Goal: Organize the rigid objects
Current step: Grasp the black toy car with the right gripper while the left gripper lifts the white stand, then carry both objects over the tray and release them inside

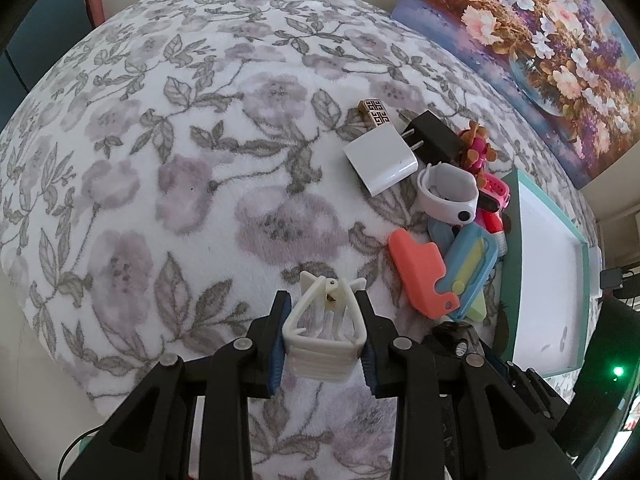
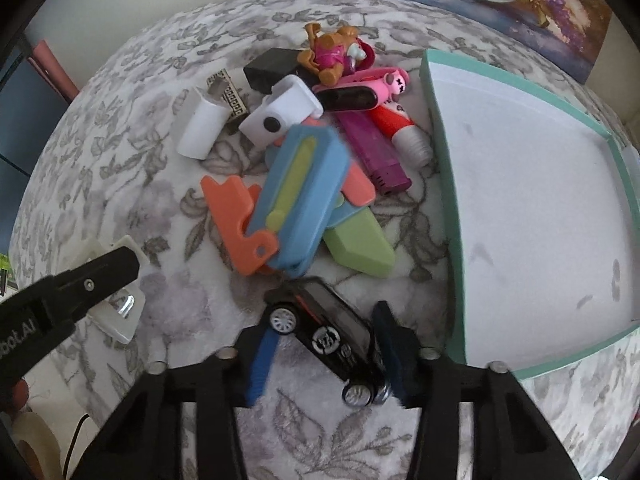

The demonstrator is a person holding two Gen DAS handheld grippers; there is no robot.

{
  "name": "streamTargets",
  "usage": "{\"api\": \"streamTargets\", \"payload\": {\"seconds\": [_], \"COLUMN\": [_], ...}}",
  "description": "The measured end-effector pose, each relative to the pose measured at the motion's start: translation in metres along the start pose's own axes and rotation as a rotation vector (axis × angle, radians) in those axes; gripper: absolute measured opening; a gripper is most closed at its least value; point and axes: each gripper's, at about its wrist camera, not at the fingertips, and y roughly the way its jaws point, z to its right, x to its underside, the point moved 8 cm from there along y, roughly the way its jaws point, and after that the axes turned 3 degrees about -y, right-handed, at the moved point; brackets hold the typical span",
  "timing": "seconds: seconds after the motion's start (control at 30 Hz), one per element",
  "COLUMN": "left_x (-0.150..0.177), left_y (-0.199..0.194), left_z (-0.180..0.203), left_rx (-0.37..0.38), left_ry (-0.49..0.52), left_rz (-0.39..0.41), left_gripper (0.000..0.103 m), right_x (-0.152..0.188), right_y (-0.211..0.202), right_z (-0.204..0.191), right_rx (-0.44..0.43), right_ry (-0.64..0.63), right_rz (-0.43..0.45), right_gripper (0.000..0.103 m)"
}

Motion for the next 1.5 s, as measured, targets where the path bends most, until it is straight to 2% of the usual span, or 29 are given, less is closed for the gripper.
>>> {"api": "streamTargets", "payload": {"seconds": [0.37,0.73,0.97,1.1,1.37,1.5], "left_x": [0.001,0.001,0.002,0.002,0.006,0.012], "left_y": [-0.001,-0.012,-0.021,-0.030,-0.044,-0.044], "left_z": [0.004,0.013,0.034,0.054,0.133,0.176], "left_rx": [-0.020,-0.027,-0.030,-0.032,-0.011,0.000], "left_ry": [0.021,0.055,0.111,0.147,0.313,0.390], "left_rz": [0.009,0.043,0.050,0.056,0.054,0.043], "left_gripper": [0.033,0.033,0.033,0.033,0.033,0.033], "right_x": [0.012,-0.005,-0.013,-0.023,-0.017,-0.008], "right_y": [-0.028,-0.075,-0.090,-0.099,-0.113,-0.115], "right_z": [0.016,0.042,0.076,0.115,0.194,0.228], "right_rx": [-0.049,-0.151,-0.112,-0.027,0.082,0.104], "right_ry": [0.021,0.116,0.192,0.259,0.432,0.505], "right_rz": [0.016,0.134,0.190,0.231,0.278,0.278], "right_gripper": [0.047,0.047,0.047,0.047,0.047,0.047]}}
